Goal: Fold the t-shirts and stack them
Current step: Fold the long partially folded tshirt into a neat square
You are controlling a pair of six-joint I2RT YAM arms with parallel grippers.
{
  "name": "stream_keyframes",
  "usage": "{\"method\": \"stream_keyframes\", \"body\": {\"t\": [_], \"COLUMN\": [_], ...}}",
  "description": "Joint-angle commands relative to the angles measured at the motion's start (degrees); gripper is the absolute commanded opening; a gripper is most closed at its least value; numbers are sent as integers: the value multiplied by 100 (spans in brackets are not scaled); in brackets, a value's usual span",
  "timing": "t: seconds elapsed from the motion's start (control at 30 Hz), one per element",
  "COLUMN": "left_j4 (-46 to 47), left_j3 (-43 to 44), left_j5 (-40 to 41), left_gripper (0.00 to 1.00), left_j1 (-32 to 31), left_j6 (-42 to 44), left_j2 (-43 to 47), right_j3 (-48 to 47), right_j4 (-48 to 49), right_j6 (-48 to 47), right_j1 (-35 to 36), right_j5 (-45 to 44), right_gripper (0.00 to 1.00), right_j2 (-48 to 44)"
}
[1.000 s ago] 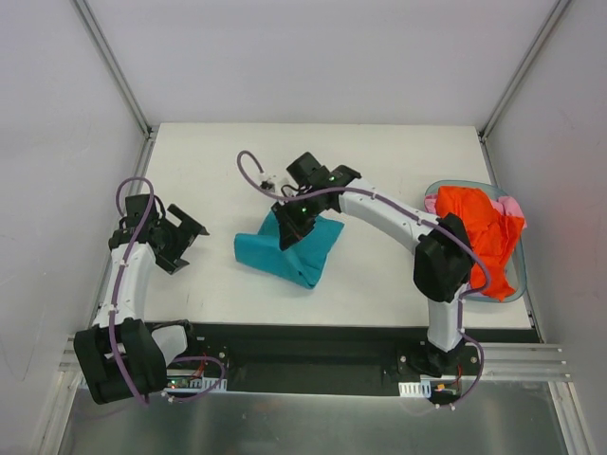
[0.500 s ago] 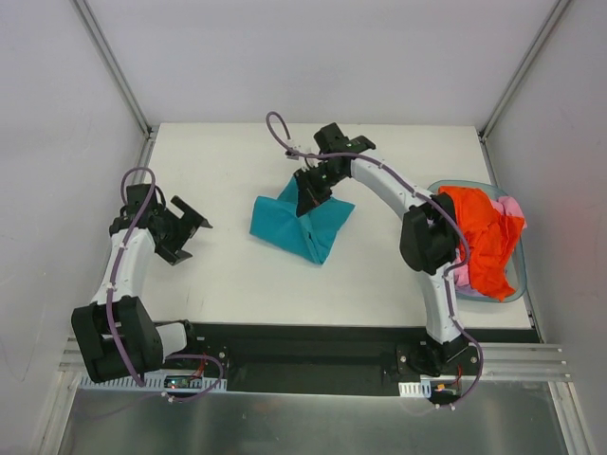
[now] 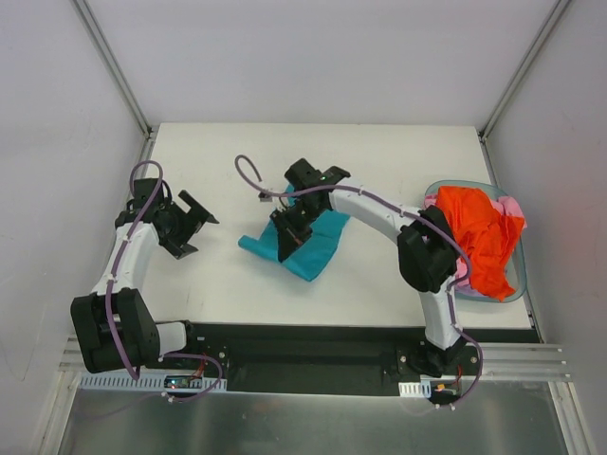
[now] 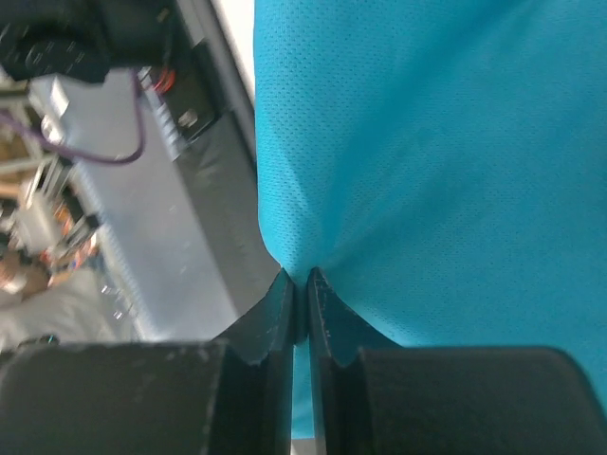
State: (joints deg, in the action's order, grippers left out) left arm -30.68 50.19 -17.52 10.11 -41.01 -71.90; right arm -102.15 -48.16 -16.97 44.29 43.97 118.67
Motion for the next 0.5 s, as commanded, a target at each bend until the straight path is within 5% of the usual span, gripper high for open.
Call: {"method": "stream_keyframes", "body": {"t": [0.0,0.17,0.47], "left_j4": [35,27,35], "left_j3": [-80,-141,-1], "left_j5": [107,152,143], "left_gripper": [99,99,100], "left_j1": [0,9,0], "left_j6": [-3,6,-12], "left_j2": [386,563,414], "right_j3": [467,749,591], "right_j4": [560,791,782], "right_j6": [694,818,748], "right_j1": [509,967,300], "right_j5": [569,746,780], "right_gripper": [2,2,2], "right_j2": [-774,-1135,-1013]}}
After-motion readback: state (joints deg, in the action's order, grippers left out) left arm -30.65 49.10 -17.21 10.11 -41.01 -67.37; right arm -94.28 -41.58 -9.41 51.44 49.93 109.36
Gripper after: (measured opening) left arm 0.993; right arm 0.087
